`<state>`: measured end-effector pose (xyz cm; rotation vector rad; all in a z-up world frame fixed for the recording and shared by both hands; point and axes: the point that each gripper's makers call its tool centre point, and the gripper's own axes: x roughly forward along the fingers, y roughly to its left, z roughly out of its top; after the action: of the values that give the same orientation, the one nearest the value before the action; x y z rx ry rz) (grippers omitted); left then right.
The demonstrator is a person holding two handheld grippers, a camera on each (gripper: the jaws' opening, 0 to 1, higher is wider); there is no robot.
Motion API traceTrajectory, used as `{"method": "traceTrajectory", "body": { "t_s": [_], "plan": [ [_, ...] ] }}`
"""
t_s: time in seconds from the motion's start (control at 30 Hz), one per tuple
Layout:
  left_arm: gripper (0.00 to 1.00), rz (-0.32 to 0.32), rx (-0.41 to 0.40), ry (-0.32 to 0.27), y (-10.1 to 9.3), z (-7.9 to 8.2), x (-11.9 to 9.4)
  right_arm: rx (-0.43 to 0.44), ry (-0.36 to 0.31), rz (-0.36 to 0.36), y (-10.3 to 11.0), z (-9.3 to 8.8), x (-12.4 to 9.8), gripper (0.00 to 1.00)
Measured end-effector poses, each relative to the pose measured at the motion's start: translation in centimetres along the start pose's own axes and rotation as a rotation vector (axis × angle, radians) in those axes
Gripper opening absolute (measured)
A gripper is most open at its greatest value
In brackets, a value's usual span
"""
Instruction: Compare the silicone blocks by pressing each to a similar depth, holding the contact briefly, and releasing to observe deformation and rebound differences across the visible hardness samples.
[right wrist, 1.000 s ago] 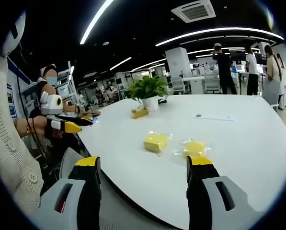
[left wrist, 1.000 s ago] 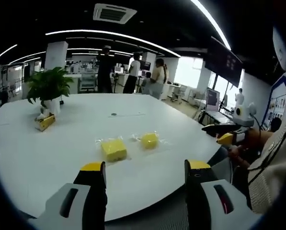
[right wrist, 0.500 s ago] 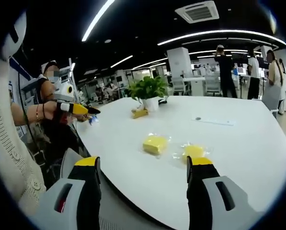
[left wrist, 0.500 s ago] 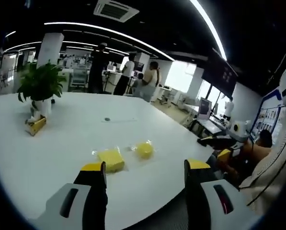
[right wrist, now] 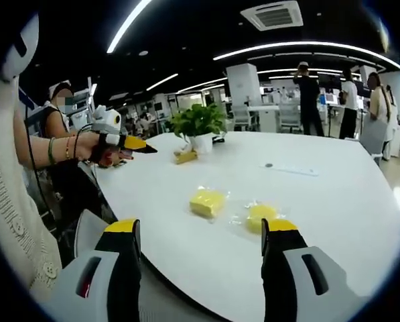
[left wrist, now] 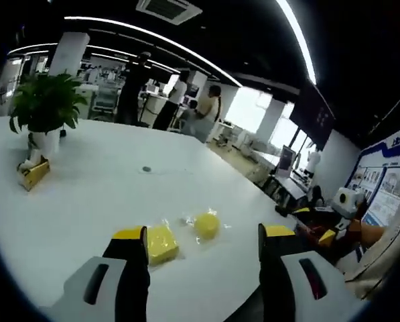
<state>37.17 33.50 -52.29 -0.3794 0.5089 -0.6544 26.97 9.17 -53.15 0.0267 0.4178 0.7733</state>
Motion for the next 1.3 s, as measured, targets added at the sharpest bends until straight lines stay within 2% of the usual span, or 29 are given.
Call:
{"method": "traceTrajectory", "body": {
  "t_s": [0.1, 0.2, 0.37, 0.43, 0.57, 0.73, 0.9, 1.03, 1.2, 1.3],
  "plan": [
    [0.65, -0.003, -0.083, -0.011, 1.7, -0.1, 1.3, 0.008, 0.001, -0.021, -0.9, 0.2, 0.3, 0.68],
    [0.64, 0.013, -0.133, -0.021, 3.6, -0.3, 2.4, 0.015, 0.018, -0.042, -1.8, 0.0, 0.6, 0.68],
    [0.64, 0.048, -0.260, -0.041, 6.9, -1.3, 4.3, 0.034, 0.037, -0.073, -2.9, -0.5, 0.9, 0.68],
    [0.65, 0.051, -0.243, -0.033, 8.1, -1.9, 5.1, 0.050, 0.041, -0.090, -3.4, -0.7, 1.1, 0.68],
    [0.65, 0.066, -0.314, -0.027, 10.1, -3.0, 6.7, 0.064, 0.052, -0.128, -4.5, -1.2, 1.5, 0.68],
    [0.66, 0.093, -0.328, -0.023, 12.6, -4.2, 8.3, 0.085, 0.083, -0.148, -5.3, -2.0, 2.1, 0.68],
    [0.66, 0.084, -0.378, -0.045, 14.2, -5.3, 10.3, 0.102, 0.117, -0.156, -5.7, -2.7, 2.8, 0.68],
    [0.65, 0.072, -0.441, -0.097, 15.3, -5.8, 11.8, 0.110, 0.140, -0.155, -5.8, -3.2, 3.2, 0.68],
    [0.55, 0.060, -0.459, -0.088, 15.8, -7.4, 13.1, 0.116, 0.172, -0.158, -5.8, -3.8, 3.4, 0.68],
    [0.51, 0.066, -0.505, -0.103, 16.6, -8.2, 13.8, 0.120, 0.189, -0.162, -5.9, -4.1, 3.4, 0.67]
  ]
}}
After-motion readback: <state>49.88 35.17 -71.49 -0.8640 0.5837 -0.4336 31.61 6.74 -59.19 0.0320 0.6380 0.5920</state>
